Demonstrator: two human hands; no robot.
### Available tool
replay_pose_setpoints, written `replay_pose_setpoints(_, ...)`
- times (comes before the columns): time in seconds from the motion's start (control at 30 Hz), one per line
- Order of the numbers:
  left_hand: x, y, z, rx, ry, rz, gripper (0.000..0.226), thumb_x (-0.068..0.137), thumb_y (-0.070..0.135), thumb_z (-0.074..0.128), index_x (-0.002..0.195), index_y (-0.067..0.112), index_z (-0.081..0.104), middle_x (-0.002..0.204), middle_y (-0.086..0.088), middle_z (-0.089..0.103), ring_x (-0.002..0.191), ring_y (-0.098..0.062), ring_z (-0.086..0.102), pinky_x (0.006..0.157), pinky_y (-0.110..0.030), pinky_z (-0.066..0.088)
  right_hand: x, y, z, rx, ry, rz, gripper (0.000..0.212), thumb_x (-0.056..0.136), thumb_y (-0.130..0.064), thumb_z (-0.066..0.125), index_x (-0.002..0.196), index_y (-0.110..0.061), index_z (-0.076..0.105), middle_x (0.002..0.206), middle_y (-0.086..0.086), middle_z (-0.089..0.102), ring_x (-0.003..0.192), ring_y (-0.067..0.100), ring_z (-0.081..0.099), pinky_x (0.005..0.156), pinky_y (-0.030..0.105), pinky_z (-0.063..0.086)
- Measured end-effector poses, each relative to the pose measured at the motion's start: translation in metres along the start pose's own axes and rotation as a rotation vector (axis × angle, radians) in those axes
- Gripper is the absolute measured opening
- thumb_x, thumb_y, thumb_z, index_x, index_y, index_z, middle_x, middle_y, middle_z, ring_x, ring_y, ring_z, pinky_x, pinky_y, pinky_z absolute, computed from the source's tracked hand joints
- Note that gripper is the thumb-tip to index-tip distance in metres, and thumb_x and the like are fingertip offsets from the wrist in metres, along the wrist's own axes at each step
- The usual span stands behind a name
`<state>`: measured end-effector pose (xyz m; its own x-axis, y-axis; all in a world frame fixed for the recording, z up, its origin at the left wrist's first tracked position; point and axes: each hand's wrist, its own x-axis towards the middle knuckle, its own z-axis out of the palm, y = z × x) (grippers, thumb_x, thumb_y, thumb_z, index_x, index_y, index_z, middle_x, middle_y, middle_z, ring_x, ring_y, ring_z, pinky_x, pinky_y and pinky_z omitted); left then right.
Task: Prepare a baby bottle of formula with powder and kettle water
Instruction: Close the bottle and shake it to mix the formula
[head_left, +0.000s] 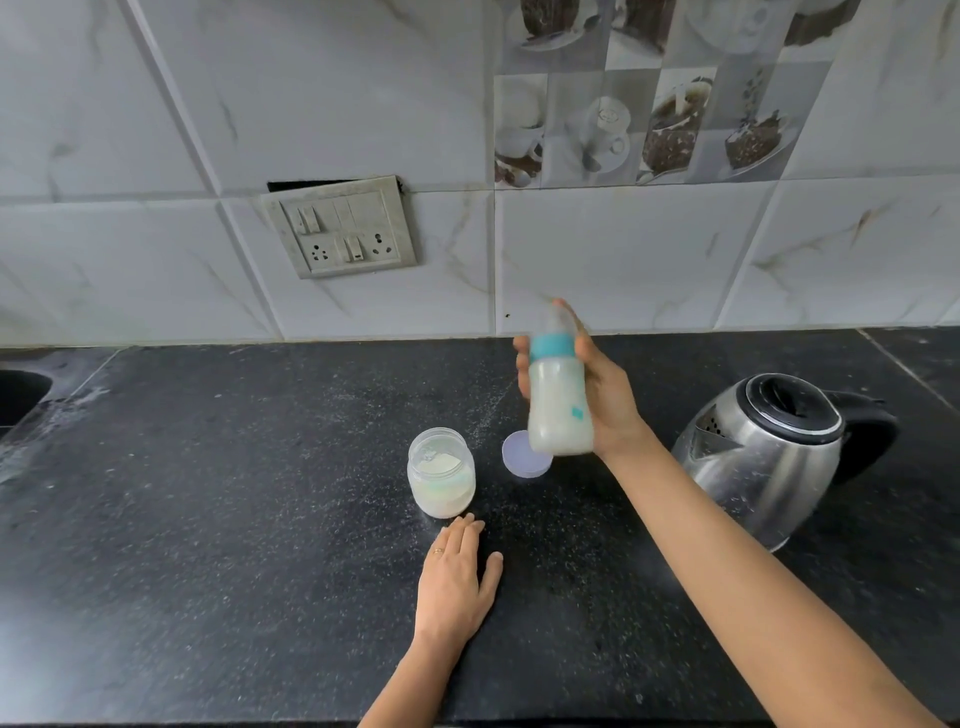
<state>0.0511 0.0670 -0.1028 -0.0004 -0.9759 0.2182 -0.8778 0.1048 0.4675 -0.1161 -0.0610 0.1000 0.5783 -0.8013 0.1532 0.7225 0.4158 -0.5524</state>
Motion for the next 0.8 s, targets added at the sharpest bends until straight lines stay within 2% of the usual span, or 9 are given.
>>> replay_pose_setpoints(0.1,-0.001,0.000,0.001,0.010,-0.012,0.002,0.048,0.094,0.045,0.045,0.132,0.016,0.051,0.142,0.000,0.048,0.135,-0.015,0.037,0.115,-0.027,0.021,0.001,-0.002,-0.003,0.250,0.142,0.030,0.063,0.074,-0.024,0.078,0.127,-0.016,0.046,0.107,0.018,0.059,0.088,0.031,0.067,0.073,0.042,0.060)
replay_pose_setpoints(0.17,-0.002,0.000,0.001,0.011,-0.004,0.007,0.047,0.094,0.044,0.046,0.130,0.016,0.052,0.141,0.000,0.049,0.134,-0.015,0.038,0.115,-0.027,0.022,-0.003,-0.002,-0.005,0.099,0.092,0.092,0.074,0.068,-0.023,0.083,0.132,-0.018,0.045,0.106,0.018,0.059,0.085,0.030,0.067,0.073,0.039,0.059)
replay_pose_setpoints(0.23,-0.001,0.000,0.001,0.015,0.005,0.008,0.047,0.093,0.044,0.046,0.130,0.016,0.052,0.140,0.000,0.050,0.133,-0.015,0.039,0.114,-0.027,0.023,-0.006,-0.001,-0.004,-0.097,-0.004,0.065,0.068,0.069,-0.022,0.083,0.129,-0.025,0.050,0.108,0.021,0.058,0.084,0.030,0.064,0.074,0.038,0.057)
replay_pose_setpoints(0.4,-0.002,0.000,0.001,0.011,0.001,-0.010,0.047,0.093,0.045,0.046,0.130,0.017,0.052,0.141,0.001,0.049,0.134,-0.016,0.039,0.113,-0.027,0.022,0.000,-0.005,-0.006,0.120,0.107,-0.073,0.063,0.060,-0.017,0.089,0.113,-0.030,0.056,0.109,0.018,0.054,0.095,0.028,0.058,0.081,0.039,0.056)
replay_pose_setpoints(0.53,-0.001,0.000,0.001,0.017,0.005,-0.003,0.047,0.093,0.045,0.046,0.131,0.017,0.051,0.141,0.001,0.048,0.134,-0.015,0.039,0.114,-0.026,0.021,-0.010,-0.005,-0.007,-0.108,-0.015,0.031,0.058,0.074,-0.020,0.079,0.125,-0.026,0.052,0.110,0.022,0.057,0.089,0.031,0.062,0.077,0.040,0.056)
replay_pose_setpoints(0.6,0.000,0.000,0.001,0.019,0.001,-0.006,0.047,0.093,0.044,0.046,0.131,0.017,0.051,0.141,0.001,0.049,0.134,-0.015,0.038,0.114,-0.026,0.022,-0.006,-0.006,-0.006,-0.031,0.084,-0.018,0.046,0.083,-0.020,0.066,0.126,-0.024,0.049,0.112,0.021,0.055,0.091,0.030,0.063,0.081,0.041,0.056)
replay_pose_setpoints(0.67,0.000,0.000,0.001,0.021,-0.003,-0.008,0.047,0.094,0.044,0.046,0.132,0.017,0.051,0.141,0.001,0.048,0.134,-0.015,0.038,0.114,-0.026,0.022,-0.004,-0.008,-0.008,0.053,0.183,-0.070,0.040,0.085,-0.020,0.063,0.122,-0.025,0.048,0.111,0.020,0.054,0.093,0.030,0.063,0.085,0.042,0.056)
replay_pose_setpoints(0.73,-0.001,0.001,0.002,0.018,-0.002,-0.009,0.046,0.094,0.044,0.046,0.131,0.018,0.051,0.141,0.002,0.048,0.134,-0.014,0.038,0.113,-0.026,0.022,-0.008,-0.010,-0.010,0.023,0.063,0.012,0.048,0.081,-0.019,0.070,0.124,-0.025,0.050,0.111,0.021,0.056,0.093,0.031,0.062,0.084,0.043,0.055)
replay_pose_setpoints(0.8,-0.001,0.000,0.002,0.020,0.003,-0.008,0.046,0.093,0.044,0.047,0.131,0.018,0.051,0.141,0.002,0.048,0.134,-0.014,0.038,0.114,-0.027,0.023,-0.016,-0.011,-0.011,-0.130,-0.126,0.121,0.055,0.078,-0.020,0.075,0.129,-0.026,0.052,0.111,0.022,0.059,0.091,0.031,0.062,0.081,0.042,0.055)
